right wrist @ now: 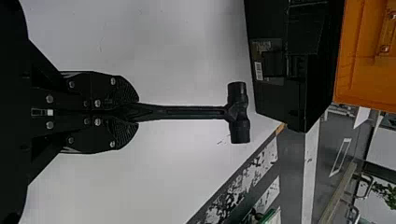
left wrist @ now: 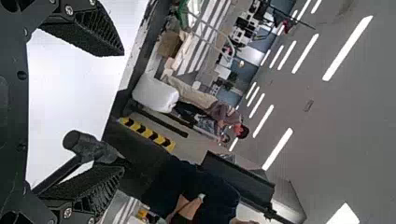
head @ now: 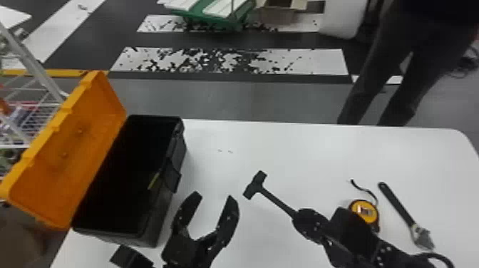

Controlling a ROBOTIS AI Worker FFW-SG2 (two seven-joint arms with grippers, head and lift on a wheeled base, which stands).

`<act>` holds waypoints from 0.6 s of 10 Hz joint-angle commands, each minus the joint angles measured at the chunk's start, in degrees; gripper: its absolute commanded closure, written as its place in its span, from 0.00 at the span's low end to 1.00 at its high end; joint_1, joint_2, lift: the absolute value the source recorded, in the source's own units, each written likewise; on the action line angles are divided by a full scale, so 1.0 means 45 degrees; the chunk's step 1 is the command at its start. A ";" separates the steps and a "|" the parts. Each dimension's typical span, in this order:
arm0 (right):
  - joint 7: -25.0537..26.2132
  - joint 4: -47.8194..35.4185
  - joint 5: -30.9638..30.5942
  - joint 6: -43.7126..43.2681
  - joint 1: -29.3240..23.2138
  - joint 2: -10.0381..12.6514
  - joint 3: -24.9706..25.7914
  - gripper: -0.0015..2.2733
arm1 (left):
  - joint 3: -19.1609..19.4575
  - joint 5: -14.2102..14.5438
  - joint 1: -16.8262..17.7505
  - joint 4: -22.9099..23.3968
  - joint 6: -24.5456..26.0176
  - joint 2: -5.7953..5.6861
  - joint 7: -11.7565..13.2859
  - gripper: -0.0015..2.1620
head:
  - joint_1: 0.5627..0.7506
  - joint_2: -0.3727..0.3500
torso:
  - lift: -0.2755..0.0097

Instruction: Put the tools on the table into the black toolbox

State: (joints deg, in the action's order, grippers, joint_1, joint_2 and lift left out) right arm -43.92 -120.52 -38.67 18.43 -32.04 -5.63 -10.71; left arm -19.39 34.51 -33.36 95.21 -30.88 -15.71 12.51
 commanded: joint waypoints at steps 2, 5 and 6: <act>0.0132 -0.0152 0.0194 -0.0001 0.0029 0.0000 -0.0081 0.99 | 0.0091 0.1609 -0.0008 0.0131 0.0877 -0.0024 0.1145 0.06 | 0.70 0.66 | 0.83; 0.0327 -0.0230 0.0311 -0.0001 0.0068 0.0117 -0.0491 0.99 | 0.0091 0.2625 0.0011 0.0190 0.1697 0.0074 0.2317 0.06 | 0.70 0.65 | 0.83; 0.0366 -0.0289 0.0311 -0.0001 0.0107 0.0137 -0.0647 0.99 | 0.0052 0.2859 0.0011 0.0190 0.1815 0.0093 0.2474 0.06 | 0.70 0.65 | 0.83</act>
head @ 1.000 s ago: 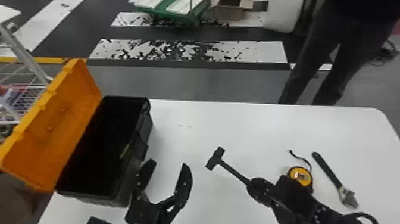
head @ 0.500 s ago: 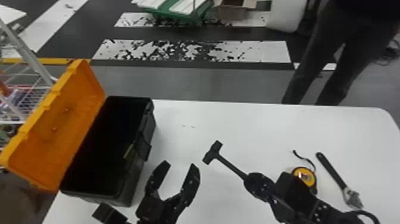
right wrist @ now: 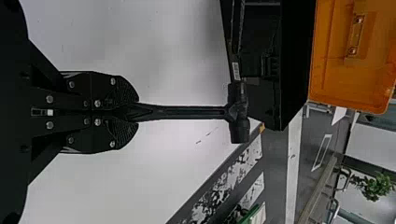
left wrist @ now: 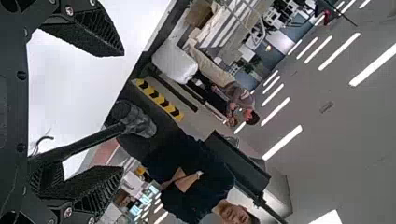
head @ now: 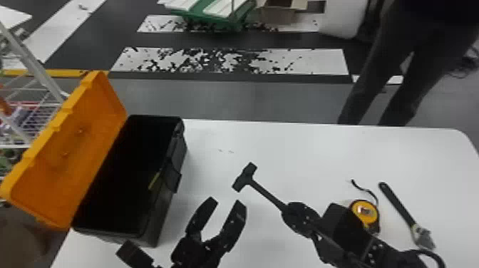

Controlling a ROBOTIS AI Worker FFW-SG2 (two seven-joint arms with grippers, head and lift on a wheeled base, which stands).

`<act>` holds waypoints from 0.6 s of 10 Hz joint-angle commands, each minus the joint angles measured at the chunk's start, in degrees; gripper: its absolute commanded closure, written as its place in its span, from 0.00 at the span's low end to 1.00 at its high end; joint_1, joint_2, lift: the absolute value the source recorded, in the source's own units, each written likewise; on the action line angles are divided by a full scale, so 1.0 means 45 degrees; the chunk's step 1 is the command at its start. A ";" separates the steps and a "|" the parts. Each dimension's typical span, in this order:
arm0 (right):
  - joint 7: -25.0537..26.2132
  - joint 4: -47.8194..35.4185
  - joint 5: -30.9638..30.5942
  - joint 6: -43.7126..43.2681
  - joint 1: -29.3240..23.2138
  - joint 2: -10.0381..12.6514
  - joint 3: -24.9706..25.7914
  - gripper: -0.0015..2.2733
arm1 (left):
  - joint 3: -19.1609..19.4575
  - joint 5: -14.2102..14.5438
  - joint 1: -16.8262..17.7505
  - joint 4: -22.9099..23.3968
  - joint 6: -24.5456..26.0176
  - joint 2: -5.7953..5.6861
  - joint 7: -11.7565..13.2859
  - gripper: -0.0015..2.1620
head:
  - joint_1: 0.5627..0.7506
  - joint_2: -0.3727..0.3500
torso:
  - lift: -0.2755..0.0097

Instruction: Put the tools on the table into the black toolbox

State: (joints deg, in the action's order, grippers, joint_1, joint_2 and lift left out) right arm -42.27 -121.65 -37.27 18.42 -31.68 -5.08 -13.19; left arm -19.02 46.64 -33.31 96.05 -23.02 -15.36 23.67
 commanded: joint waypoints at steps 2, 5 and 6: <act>0.0018 -0.0115 0.0001 0.0039 0.0047 0.0054 -0.0331 0.99 | -0.0128 0.0262 0.0000 0.0003 0.0107 0.0014 0.0209 0.06 | 0.70 0.67 | 0.83; 0.0076 -0.0095 -0.0058 0.0235 0.0145 0.0054 -0.0917 0.99 | -0.0285 0.0301 0.0078 0.0003 0.0303 0.0209 0.0365 0.07 | 0.70 0.70 | 0.83; 0.0096 -0.0076 -0.0097 0.0274 0.0164 0.0054 -0.1073 0.99 | -0.0363 0.0301 0.0156 0.0003 0.0342 0.0209 0.0404 0.07 | 0.70 0.70 | 0.83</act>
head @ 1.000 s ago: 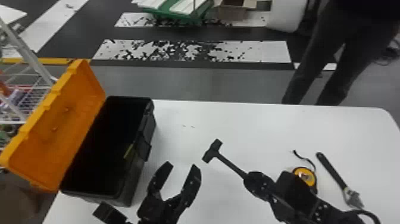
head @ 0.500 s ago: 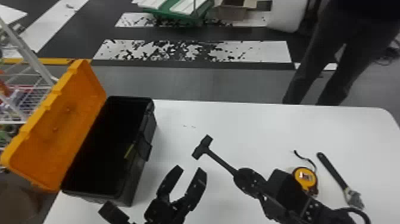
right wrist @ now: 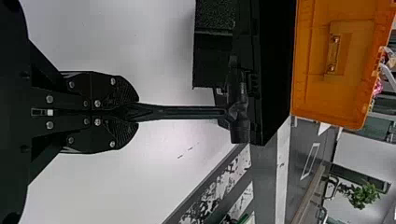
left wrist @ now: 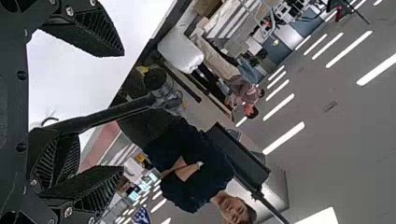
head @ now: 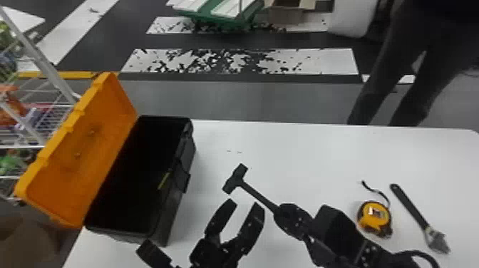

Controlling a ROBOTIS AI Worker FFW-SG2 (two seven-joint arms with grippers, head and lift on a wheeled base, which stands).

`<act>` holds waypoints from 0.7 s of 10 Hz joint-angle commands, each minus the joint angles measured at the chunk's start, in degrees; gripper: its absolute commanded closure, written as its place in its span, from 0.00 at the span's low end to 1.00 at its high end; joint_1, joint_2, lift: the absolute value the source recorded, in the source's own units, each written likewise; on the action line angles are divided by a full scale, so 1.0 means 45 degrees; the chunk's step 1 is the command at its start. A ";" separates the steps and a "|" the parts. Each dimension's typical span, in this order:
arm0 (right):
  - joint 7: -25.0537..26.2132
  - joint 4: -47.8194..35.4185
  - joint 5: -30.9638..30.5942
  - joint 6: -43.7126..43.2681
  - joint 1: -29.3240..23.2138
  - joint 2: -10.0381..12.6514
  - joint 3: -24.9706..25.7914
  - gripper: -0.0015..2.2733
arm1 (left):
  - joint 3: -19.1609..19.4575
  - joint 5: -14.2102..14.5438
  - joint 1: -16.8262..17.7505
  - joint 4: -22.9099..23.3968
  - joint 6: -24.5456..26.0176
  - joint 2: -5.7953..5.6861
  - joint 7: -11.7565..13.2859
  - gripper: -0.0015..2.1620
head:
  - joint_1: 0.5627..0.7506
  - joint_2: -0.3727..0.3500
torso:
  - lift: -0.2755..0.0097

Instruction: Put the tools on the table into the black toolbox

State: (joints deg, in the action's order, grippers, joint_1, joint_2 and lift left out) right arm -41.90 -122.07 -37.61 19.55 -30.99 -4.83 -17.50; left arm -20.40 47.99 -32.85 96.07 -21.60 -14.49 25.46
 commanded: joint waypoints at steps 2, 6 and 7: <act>-0.0004 0.0036 -0.0041 0.0177 0.0050 0.0000 -0.0311 0.99 | -0.0213 0.0078 0.0230 -0.0001 0.0103 0.0055 0.0025 0.07 | 0.70 0.71 | 0.83; -0.0004 0.0270 -0.0060 0.0256 0.0304 0.0000 -0.0467 0.99 | -0.0233 0.0723 0.0367 0.0058 0.0689 0.0094 0.0435 0.10 | 0.70 0.70 | 0.83; -0.0004 0.0309 -0.0060 0.0256 0.0324 0.0000 -0.0487 0.99 | -0.0213 0.0723 0.0387 0.0058 0.0689 0.0094 0.0474 0.12 | 0.70 0.70 | 0.83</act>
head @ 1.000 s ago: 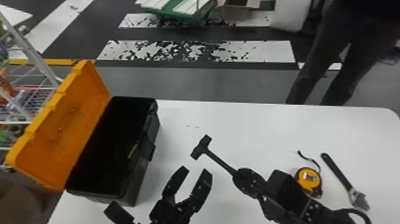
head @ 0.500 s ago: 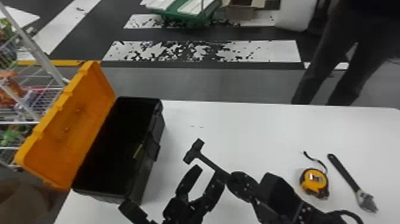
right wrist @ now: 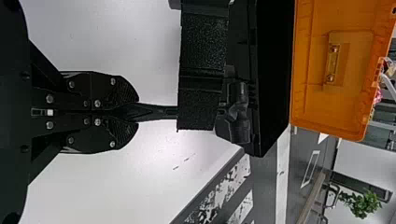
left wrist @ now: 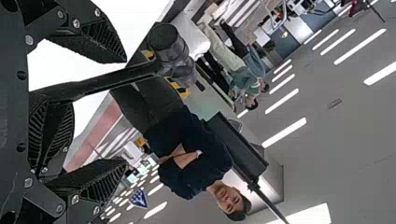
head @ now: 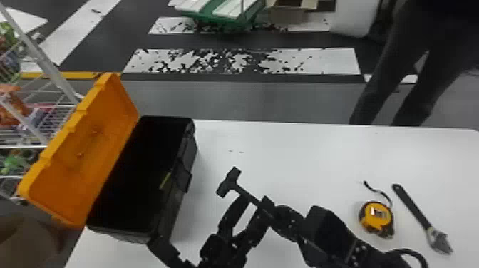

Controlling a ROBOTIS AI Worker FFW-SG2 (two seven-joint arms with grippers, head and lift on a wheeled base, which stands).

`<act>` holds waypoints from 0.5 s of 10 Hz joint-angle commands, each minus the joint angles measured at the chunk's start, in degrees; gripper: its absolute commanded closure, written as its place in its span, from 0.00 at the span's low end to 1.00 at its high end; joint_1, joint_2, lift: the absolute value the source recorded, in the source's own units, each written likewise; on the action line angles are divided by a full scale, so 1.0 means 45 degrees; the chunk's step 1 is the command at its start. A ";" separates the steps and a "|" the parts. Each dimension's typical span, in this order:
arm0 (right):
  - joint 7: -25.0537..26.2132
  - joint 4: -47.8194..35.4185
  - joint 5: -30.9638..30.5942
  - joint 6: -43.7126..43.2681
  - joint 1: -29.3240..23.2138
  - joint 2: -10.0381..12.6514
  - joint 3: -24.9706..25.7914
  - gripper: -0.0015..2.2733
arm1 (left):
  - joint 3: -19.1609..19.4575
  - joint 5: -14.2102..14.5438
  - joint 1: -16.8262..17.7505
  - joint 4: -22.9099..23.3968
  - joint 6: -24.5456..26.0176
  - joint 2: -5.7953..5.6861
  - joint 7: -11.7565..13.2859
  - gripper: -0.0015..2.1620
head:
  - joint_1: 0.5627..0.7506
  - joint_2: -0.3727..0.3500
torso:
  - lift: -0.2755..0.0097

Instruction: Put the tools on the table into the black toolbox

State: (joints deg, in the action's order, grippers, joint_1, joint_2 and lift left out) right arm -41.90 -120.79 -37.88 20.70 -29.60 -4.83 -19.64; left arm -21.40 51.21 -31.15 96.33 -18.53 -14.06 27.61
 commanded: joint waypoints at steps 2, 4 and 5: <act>-0.0005 0.0025 0.0000 0.0079 0.0054 0.0000 -0.0011 0.99 | -0.0010 0.0086 0.0126 0.0001 0.0007 0.0096 0.0173 0.21 | 0.70 0.70 | 0.83; -0.0005 0.0025 0.0000 0.0157 0.0074 0.0000 -0.0070 0.99 | -0.0127 0.0242 0.0263 -0.0097 0.0007 0.0174 0.0407 0.41 | 0.70 0.69 | 0.83; -0.0005 0.0025 -0.0020 0.0196 0.0074 0.0000 -0.0070 0.99 | -0.0127 0.0281 0.0263 -0.0117 0.0086 0.0213 0.0407 0.66 | 0.70 0.68 | 0.83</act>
State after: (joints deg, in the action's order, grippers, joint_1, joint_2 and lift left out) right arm -41.92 -120.67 -37.94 21.45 -29.28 -4.83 -19.93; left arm -21.94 52.36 -30.00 95.90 -18.40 -13.20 29.45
